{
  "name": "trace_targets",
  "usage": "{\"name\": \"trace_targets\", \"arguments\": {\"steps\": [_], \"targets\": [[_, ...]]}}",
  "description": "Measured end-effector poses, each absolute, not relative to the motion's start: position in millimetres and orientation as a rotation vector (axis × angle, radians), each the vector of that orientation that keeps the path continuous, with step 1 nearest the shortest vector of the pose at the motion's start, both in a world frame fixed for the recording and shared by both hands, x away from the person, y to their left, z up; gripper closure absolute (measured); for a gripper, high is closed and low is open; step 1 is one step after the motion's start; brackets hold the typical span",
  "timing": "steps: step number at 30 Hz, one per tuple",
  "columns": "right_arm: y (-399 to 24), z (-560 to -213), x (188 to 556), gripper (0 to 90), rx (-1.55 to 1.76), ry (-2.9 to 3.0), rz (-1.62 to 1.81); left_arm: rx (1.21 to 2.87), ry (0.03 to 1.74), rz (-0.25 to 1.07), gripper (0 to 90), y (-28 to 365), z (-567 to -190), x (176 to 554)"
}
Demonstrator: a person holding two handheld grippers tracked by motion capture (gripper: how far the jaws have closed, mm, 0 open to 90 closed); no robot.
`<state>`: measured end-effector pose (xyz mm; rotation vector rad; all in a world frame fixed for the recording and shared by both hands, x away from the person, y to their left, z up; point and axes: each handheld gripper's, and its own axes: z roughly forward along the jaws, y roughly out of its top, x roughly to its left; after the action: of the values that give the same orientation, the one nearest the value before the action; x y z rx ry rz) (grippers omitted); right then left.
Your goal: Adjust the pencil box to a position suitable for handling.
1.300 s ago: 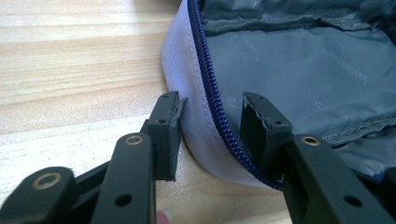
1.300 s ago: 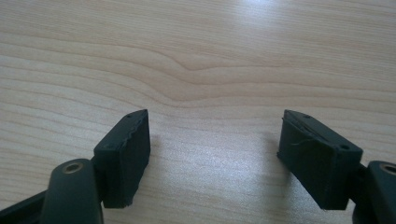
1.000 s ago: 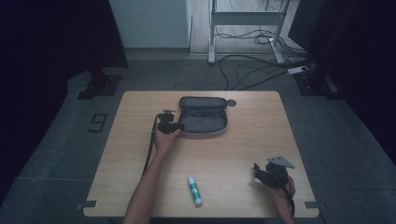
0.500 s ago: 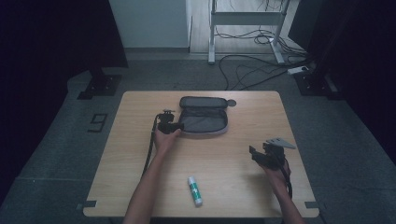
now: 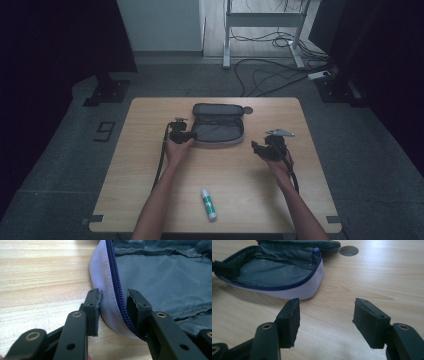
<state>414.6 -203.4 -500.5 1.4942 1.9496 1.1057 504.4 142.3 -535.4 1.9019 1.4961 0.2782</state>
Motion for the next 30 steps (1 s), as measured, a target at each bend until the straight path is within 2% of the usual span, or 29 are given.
{"name": "trace_targets", "arguments": {"steps": [15,30], "targets": [[-192.7,-501.9,452.7,41.0,1.522,1.941,1.098,1.903,1.512,0.278,64.1,141.1,-534.5,504.6],[-168.8,-513.2,475.0,43.0,1.516,1.989,1.067,1.903,1.487,0.312,64.4,140.2,-536.8,500.7]]}}
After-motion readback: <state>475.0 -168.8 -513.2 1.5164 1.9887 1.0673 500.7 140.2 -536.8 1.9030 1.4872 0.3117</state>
